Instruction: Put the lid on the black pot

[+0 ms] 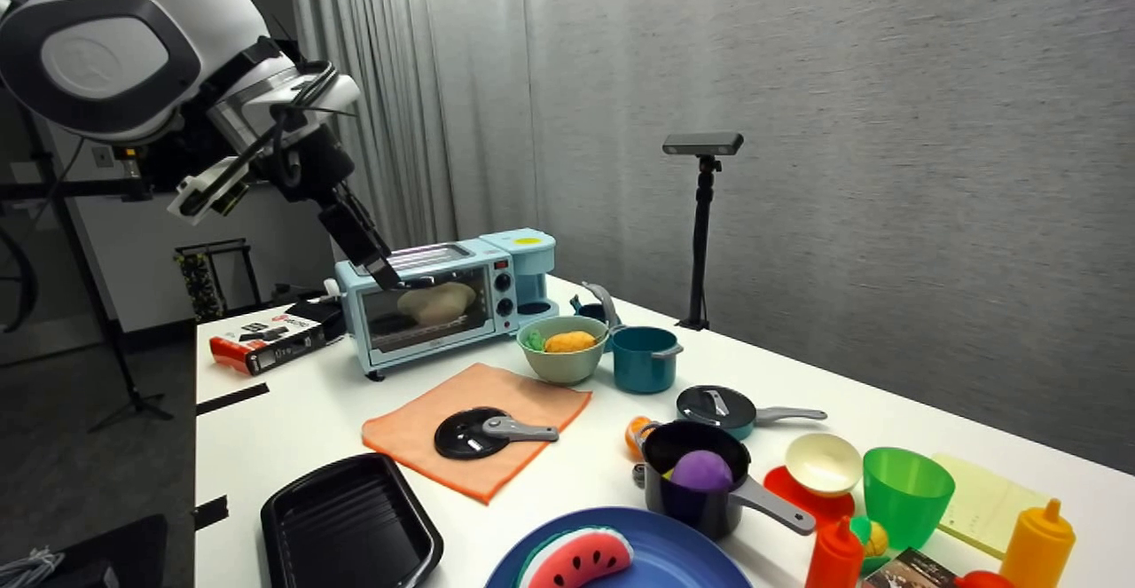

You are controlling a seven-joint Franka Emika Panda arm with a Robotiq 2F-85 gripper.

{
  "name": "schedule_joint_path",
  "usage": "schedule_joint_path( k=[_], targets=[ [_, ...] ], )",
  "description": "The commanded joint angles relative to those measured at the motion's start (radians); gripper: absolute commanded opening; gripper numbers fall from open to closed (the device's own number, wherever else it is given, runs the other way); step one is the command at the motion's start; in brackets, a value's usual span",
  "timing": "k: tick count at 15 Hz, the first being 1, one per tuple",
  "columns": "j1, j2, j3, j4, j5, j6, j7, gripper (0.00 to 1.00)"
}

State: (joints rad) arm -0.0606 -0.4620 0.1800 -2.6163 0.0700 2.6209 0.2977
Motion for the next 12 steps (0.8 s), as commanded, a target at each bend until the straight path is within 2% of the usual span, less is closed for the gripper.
schedule_joint_path(
  k=[1, 5, 12],
  targets=[
    [0.015, 0.001, -0.016, 0.001, -0.013, -0.001, 0.008, 1.00],
    [0.015, 0.001, -0.016, 0.001, -0.013, -0.001, 0.008, 1.00],
    [-0.042, 0.105, 0.057, 0.051, -0.094, 0.114, 0.155, 1.00]
  ],
)
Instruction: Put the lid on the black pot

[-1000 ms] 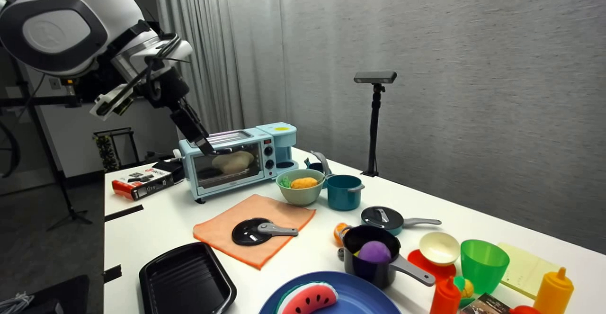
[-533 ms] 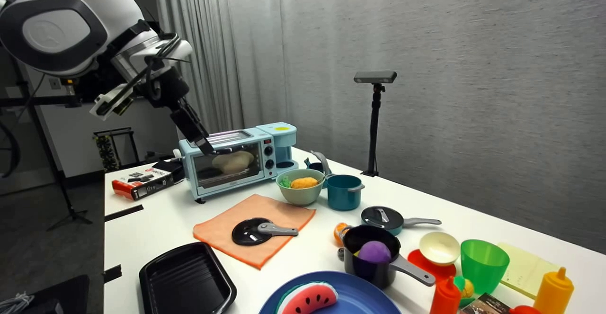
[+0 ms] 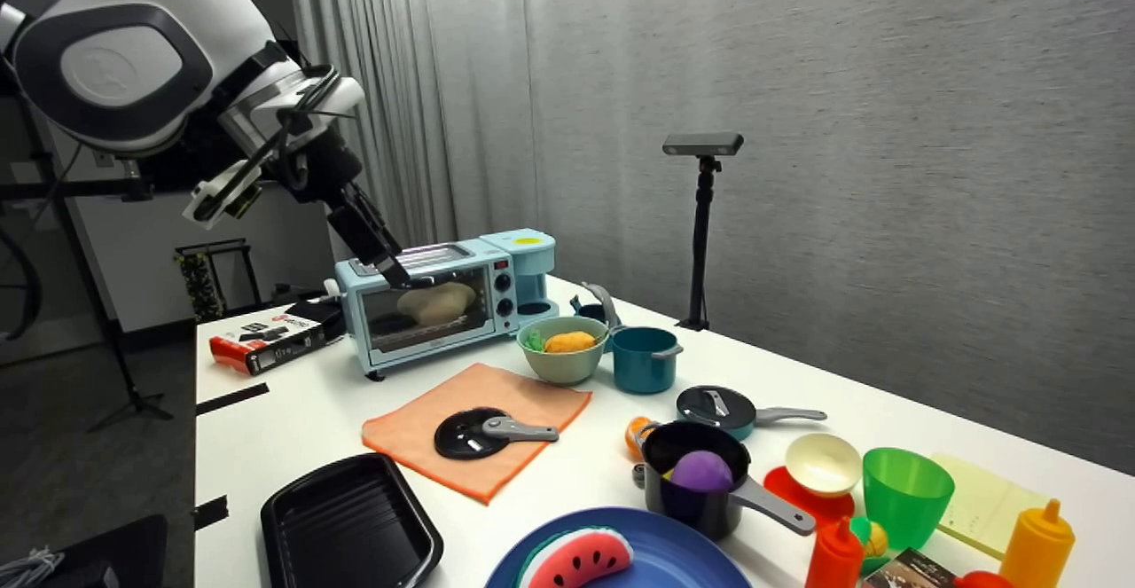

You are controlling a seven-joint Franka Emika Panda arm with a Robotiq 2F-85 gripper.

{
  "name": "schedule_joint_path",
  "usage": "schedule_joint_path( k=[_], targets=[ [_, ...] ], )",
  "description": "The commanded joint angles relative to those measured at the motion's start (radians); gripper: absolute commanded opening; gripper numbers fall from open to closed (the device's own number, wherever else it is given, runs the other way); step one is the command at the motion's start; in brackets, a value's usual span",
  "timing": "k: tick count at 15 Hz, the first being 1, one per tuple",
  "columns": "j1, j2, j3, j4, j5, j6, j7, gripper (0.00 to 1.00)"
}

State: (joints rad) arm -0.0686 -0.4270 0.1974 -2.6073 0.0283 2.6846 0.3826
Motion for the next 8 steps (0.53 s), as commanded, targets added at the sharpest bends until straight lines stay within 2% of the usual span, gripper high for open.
schedule_joint_path(
  k=[1, 5, 8],
  targets=[
    [-0.039, 0.091, 0.050, 0.051, -0.066, 0.059, 0.088, 1.00],
    [-0.047, 0.203, 0.060, 0.119, -0.110, 0.031, 0.152, 1.00],
    [0.000, 0.304, 0.008, 0.198, -0.071, -0.010, 0.086, 1.00]
  ],
)
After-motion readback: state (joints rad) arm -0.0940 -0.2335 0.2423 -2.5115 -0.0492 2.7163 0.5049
